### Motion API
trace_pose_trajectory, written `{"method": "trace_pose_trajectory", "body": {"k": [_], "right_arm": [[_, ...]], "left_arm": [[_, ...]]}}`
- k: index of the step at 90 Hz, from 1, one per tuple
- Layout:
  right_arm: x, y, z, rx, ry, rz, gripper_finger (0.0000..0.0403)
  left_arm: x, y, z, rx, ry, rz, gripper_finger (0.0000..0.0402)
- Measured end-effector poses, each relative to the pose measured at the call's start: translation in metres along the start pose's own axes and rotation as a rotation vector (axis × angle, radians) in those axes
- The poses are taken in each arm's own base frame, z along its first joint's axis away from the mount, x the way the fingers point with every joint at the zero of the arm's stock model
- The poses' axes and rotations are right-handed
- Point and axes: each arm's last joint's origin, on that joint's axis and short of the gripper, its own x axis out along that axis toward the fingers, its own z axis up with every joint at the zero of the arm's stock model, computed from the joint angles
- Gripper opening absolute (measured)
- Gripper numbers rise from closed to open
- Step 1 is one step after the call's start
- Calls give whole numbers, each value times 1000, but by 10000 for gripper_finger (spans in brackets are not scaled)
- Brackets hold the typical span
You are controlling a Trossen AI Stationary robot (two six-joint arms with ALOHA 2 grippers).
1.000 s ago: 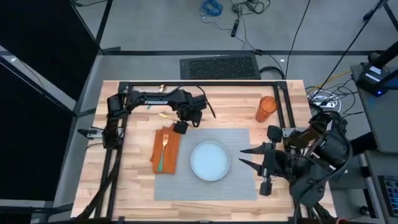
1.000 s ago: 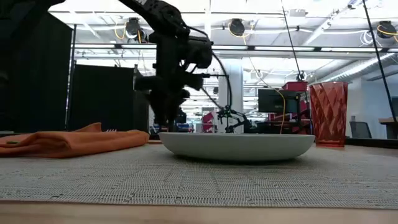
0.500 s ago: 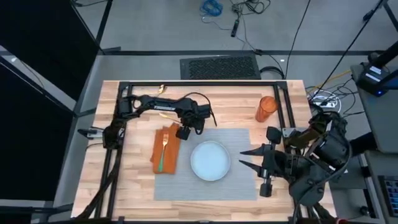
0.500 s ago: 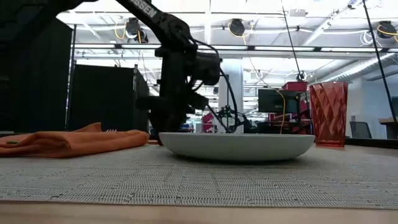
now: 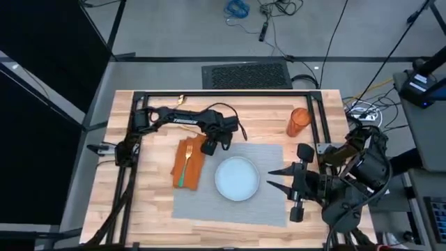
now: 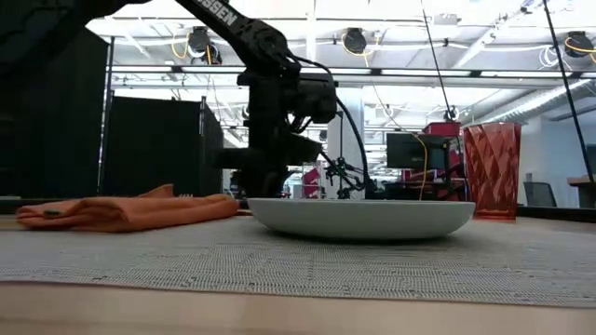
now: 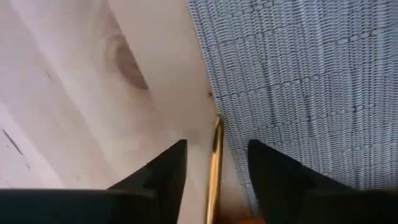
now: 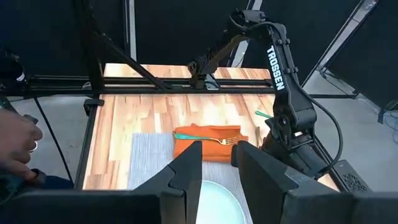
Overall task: Set table place
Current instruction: Put the gold table knife on the gray table mat to the right of the blue plate
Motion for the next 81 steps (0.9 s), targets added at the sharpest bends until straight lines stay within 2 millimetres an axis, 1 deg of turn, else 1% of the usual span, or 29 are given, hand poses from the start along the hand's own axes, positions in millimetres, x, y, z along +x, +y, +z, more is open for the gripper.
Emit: {"method": "trace_pose_trajectory", "body": {"k": [11, 30, 48, 56, 69, 81], "right_arm": [[0, 0, 0, 1, 0, 0, 86], [0, 0, 0, 0, 0, 0, 86], [0, 0, 0, -1, 0, 0, 86], [0, 0, 0, -2, 0, 0, 86], [0, 0, 0, -2, 0, 0, 86], [0, 0, 0, -2, 0, -1, 86]], "left_arm": [[0, -1, -1, 0, 11, -11, 115], [0, 2, -11, -24, 59, -53, 113], [0, 3, -12, -33, 46, -87, 109], [1, 2, -12, -33, 44, -95, 85], [1, 2, -12, -30, 44, -99, 16], [0, 1, -12, -23, 46, -96, 4]]}}
